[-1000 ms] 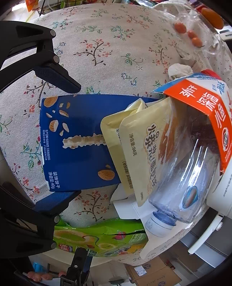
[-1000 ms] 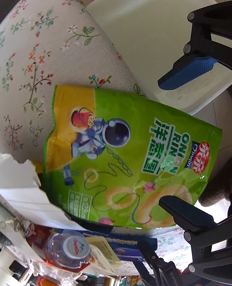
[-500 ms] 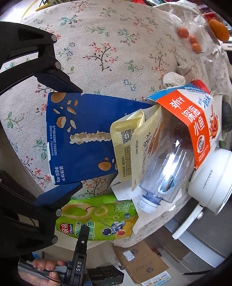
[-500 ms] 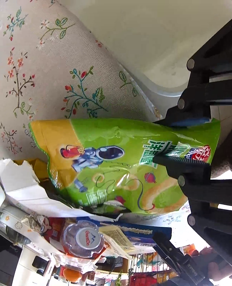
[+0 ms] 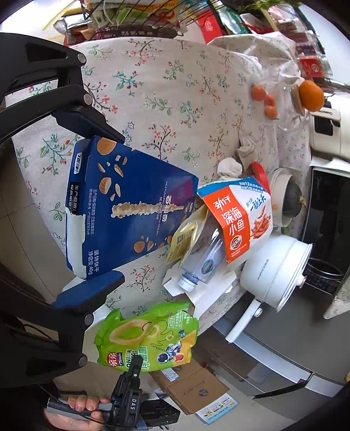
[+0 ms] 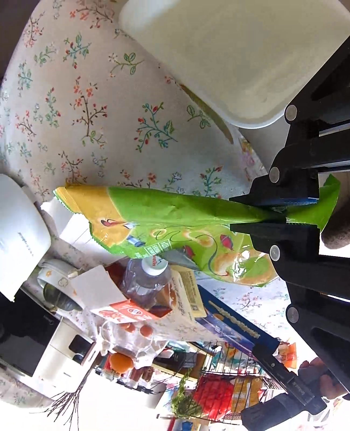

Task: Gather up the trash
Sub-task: 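Carry the green bag over the white bin and open the right tool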

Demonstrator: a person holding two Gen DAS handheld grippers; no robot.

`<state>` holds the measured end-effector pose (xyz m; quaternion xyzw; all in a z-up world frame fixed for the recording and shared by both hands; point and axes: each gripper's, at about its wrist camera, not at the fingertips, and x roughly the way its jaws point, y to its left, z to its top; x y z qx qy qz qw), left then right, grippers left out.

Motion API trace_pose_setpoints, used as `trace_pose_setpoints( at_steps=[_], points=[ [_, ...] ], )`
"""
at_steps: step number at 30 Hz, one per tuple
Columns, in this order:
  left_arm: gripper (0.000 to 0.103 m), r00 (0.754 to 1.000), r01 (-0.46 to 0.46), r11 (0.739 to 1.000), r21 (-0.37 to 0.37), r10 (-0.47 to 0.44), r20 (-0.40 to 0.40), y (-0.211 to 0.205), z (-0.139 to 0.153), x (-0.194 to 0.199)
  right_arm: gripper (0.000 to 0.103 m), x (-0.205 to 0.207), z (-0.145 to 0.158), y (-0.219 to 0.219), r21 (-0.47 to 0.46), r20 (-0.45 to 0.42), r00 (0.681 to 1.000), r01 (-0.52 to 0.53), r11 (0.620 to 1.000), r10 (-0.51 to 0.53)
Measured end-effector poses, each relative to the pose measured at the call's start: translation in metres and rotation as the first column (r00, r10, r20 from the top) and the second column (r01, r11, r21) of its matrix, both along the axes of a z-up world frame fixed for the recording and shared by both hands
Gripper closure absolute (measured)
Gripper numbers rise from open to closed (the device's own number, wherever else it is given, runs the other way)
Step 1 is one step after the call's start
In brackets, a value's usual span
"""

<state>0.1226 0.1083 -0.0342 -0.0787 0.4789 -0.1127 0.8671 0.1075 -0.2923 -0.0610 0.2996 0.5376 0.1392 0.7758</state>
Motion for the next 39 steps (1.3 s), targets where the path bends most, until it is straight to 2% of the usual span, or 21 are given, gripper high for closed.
trace_pose_setpoints(
  at_steps=[6, 12, 15, 21, 25, 34, 39],
  points=[
    [0.010, 0.997, -0.048, 0.998, -0.040, 0.050, 0.062, 0.025, 0.018, -0.019, 0.095, -0.016, 0.016, -0.022, -0.001, 0.052, 0.997, 0.055, 0.998, -0.055],
    [0.010, 0.991, -0.045, 0.997, -0.065, 0.053, 0.125, 0.029, 0.036, -0.028, 0.095, -0.031, 0.016, -0.052, -0.025, 0.061, 0.991, 0.124, 0.992, -0.122],
    [0.010, 0.991, -0.021, 0.996, -0.089, 0.033, 0.128, 0.021, 0.040, -0.027, 0.095, -0.042, 0.010, -0.074, -0.049, 0.052, 0.985, 0.166, 0.985, -0.164],
    [0.010, 0.989, 0.092, 0.991, -0.096, -0.080, 0.122, -0.028, 0.041, -0.025, 0.095, -0.069, -0.006, -0.118, -0.151, 0.026, 0.969, 0.248, 0.957, -0.247],
    [0.010, 0.979, 0.178, 0.980, -0.088, -0.167, 0.117, -0.071, 0.041, -0.025, 0.095, -0.081, -0.020, -0.135, -0.225, -0.014, 0.964, 0.257, 0.940, -0.267],
    [0.010, 0.934, 0.351, 0.935, -0.055, -0.346, 0.084, -0.161, 0.030, -0.034, 0.093, -0.087, -0.056, -0.141, -0.281, -0.116, 0.963, 0.201, 0.938, -0.241],
    [0.010, 0.906, 0.423, 0.906, -0.034, -0.421, 0.054, -0.198, 0.019, -0.041, 0.083, -0.087, -0.061, -0.141, -0.293, -0.134, 0.964, 0.183, 0.938, -0.230]
  ],
)
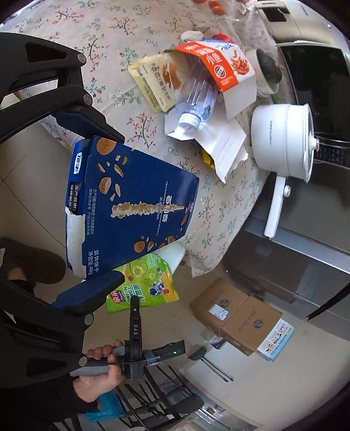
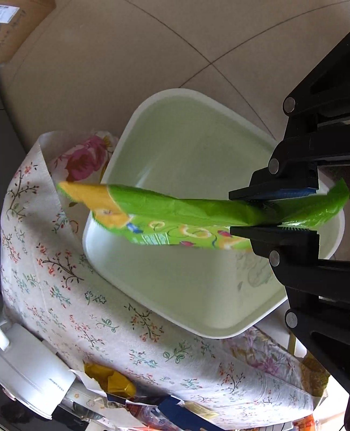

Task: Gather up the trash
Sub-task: 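Carry the green bag over the white bin and open the right tool, then lower the blue biscuit box into the white bin and open the left tool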

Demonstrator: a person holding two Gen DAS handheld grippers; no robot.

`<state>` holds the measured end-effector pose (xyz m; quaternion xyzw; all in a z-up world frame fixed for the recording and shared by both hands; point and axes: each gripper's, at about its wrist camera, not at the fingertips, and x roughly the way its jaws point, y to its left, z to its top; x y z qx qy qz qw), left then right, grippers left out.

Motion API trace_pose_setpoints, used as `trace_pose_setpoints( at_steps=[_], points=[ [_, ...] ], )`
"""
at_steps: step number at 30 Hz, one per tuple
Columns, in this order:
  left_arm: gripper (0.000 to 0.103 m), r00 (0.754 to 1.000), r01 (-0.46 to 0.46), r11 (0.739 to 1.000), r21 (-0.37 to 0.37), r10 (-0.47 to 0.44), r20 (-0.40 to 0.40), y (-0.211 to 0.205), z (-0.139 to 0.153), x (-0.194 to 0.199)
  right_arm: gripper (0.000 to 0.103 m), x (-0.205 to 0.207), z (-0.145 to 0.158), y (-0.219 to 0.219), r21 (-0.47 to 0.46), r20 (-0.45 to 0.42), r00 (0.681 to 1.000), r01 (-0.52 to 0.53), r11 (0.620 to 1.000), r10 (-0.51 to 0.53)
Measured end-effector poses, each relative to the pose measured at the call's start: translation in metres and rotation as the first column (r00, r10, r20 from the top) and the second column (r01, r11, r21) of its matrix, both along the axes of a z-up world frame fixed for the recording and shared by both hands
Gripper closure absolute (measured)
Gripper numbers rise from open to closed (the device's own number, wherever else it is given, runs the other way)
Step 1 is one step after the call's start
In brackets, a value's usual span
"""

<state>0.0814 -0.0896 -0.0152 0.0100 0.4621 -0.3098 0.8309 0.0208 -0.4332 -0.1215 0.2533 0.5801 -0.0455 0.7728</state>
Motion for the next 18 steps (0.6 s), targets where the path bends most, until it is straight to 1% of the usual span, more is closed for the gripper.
trace_pose_setpoints(
  at_steps=[1, 2, 4, 11, 18],
  points=[
    [0.010, 1.000, 0.015, 1.000, 0.007, -0.014, -0.004, -0.007, -0.002, -0.001, 0.077, 0.000, 0.001, 0.000, -0.005, 0.003, 1.000, -0.001, 1.000, 0.001],
    [0.010, 1.000, 0.028, 1.000, 0.013, -0.028, -0.007, -0.013, -0.004, -0.002, 0.067, -0.001, 0.003, 0.000, -0.009, 0.005, 1.000, -0.003, 1.000, 0.003],
    [0.009, 0.998, 0.055, 0.998, 0.025, -0.055, -0.016, -0.025, -0.009, -0.003, 0.059, -0.002, 0.007, 0.000, -0.031, 0.018, 1.000, -0.008, 0.999, 0.008],
    [0.009, 0.990, 0.137, 0.988, 0.066, -0.134, -0.054, -0.066, -0.027, -0.008, 0.058, -0.013, 0.027, 0.005, -0.164, 0.062, 0.996, -0.055, 0.985, 0.066],
    [0.009, 0.977, 0.200, 0.974, 0.102, -0.191, -0.094, -0.099, -0.048, -0.012, 0.056, -0.027, 0.043, 0.000, -0.224, 0.097, 0.992, -0.056, 0.973, 0.080]
  ],
)
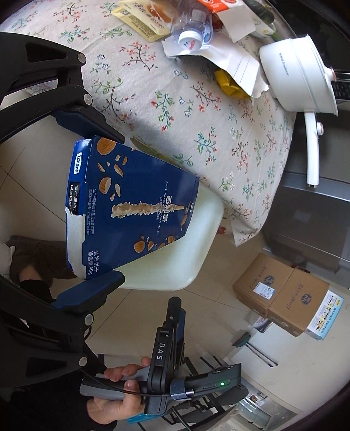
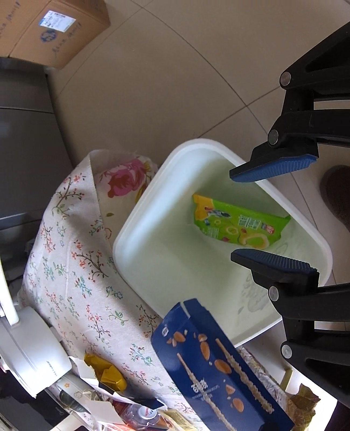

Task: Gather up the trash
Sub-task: 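Lower the blue biscuit box into the white bin and open the left tool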

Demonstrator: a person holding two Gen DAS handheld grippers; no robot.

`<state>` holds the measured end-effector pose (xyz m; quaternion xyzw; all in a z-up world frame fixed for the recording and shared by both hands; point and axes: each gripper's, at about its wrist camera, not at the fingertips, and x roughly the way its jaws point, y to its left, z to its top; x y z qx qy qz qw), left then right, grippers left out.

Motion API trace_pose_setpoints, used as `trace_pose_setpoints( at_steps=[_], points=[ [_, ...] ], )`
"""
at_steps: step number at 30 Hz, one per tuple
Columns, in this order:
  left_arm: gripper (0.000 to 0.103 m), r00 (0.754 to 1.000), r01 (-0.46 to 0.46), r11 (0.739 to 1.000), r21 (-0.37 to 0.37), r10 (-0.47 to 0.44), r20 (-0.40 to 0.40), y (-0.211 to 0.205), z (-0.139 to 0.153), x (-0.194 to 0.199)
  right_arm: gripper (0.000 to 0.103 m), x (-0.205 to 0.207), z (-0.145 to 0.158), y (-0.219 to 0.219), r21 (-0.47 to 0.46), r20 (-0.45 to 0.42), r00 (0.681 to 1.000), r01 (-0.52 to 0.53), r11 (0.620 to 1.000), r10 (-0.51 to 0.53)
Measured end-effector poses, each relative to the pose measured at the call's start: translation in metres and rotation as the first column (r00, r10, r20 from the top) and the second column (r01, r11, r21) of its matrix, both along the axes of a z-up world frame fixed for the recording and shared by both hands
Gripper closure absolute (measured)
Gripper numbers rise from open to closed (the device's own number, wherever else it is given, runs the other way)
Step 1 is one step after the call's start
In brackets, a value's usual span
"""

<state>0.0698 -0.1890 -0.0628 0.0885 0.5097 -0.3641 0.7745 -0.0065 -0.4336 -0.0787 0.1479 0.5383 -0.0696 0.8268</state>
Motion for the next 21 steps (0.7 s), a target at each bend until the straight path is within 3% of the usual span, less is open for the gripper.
trace_pose_setpoints(
  at_steps=[9, 13, 21],
  points=[
    [0.009, 0.999, 0.045, 0.998, 0.053, -0.046, 0.009, -0.028, -0.019, 0.006, 0.053, -0.007, 0.012, -0.005, -0.039, 0.031, 1.000, 0.005, 0.999, -0.004],
    [0.008, 0.997, 0.035, 0.995, 0.097, -0.042, 0.071, -0.029, -0.018, 0.003, 0.049, -0.007, 0.015, -0.005, -0.054, 0.041, 0.999, 0.005, 0.999, -0.003],
    [0.007, 0.994, -0.045, 0.994, 0.095, 0.035, 0.105, -0.004, -0.008, 0.013, 0.042, -0.002, 0.025, 0.007, -0.083, 0.074, 0.997, -0.014, 0.996, 0.020]
  ],
)
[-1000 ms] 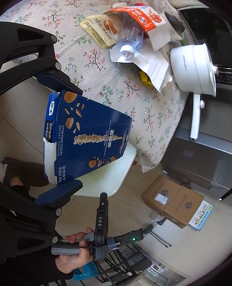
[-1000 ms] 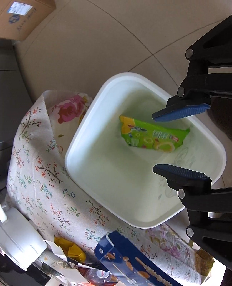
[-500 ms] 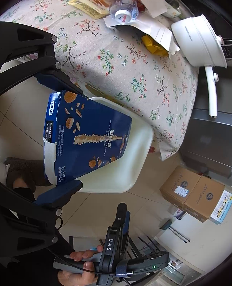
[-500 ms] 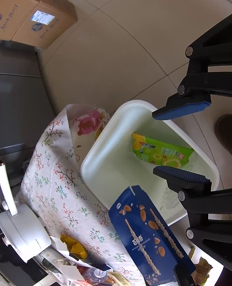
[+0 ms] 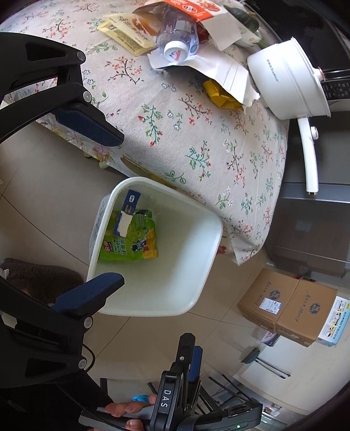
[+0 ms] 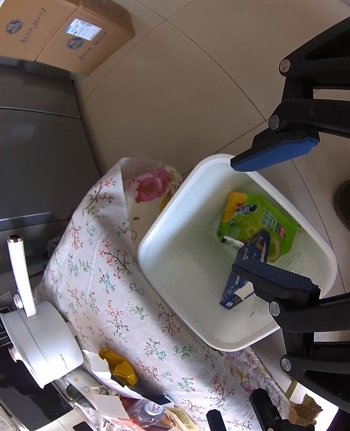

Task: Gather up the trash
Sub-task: 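Lower the blue biscuit box into the white bin and open the left tool, then grasp the orange-and-white snack bag with the left tool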

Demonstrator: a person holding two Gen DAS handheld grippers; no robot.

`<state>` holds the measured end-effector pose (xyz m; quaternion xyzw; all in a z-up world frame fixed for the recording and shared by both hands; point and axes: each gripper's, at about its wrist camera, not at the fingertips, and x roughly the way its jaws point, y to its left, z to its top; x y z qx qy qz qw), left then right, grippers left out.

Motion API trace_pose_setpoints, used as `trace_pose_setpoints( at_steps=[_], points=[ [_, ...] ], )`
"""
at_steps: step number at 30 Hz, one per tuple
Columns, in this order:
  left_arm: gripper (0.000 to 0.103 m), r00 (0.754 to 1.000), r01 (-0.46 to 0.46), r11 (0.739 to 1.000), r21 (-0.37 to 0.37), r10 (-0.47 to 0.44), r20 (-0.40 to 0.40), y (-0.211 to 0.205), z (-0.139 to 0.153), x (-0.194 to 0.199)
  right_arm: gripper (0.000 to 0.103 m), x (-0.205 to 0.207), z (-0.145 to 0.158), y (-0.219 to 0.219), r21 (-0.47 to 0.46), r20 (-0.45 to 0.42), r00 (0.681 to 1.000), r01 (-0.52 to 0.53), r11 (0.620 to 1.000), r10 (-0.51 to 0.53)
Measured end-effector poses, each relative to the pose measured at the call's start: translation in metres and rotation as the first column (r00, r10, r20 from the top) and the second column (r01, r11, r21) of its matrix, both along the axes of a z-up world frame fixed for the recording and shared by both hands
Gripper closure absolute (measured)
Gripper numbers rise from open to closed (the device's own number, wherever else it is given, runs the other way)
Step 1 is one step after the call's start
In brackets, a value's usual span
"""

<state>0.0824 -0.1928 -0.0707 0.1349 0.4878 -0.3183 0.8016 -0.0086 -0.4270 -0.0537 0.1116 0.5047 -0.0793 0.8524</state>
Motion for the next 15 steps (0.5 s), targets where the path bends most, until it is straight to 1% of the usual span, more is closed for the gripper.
trace_pose_setpoints(
  at_steps=[3, 7, 11, 15],
  points=[
    [0.005, 0.999, -0.043, 0.999, -0.009, 0.043, 0.016, 0.015, 0.006, 0.007, 0.039, 0.004, 0.005, 0.008, -0.008, 0.013, 1.000, -0.017, 1.000, 0.017],
    [0.002, 0.991, -0.122, 0.992, -0.023, 0.123, 0.053, 0.041, 0.016, 0.017, 0.032, 0.015, 0.009, 0.022, -0.013, 0.029, 0.999, -0.040, 0.999, 0.040],
    [0.000, 0.974, -0.209, 0.977, -0.044, 0.212, 0.084, 0.074, 0.025, 0.029, 0.027, 0.030, 0.010, 0.040, -0.016, 0.033, 0.997, -0.068, 0.998, 0.068],
    [0.000, 0.948, -0.294, 0.954, -0.063, 0.299, 0.108, 0.107, 0.032, 0.042, 0.024, 0.046, 0.011, 0.063, -0.023, 0.028, 0.994, -0.110, 0.994, 0.110]
  ],
)
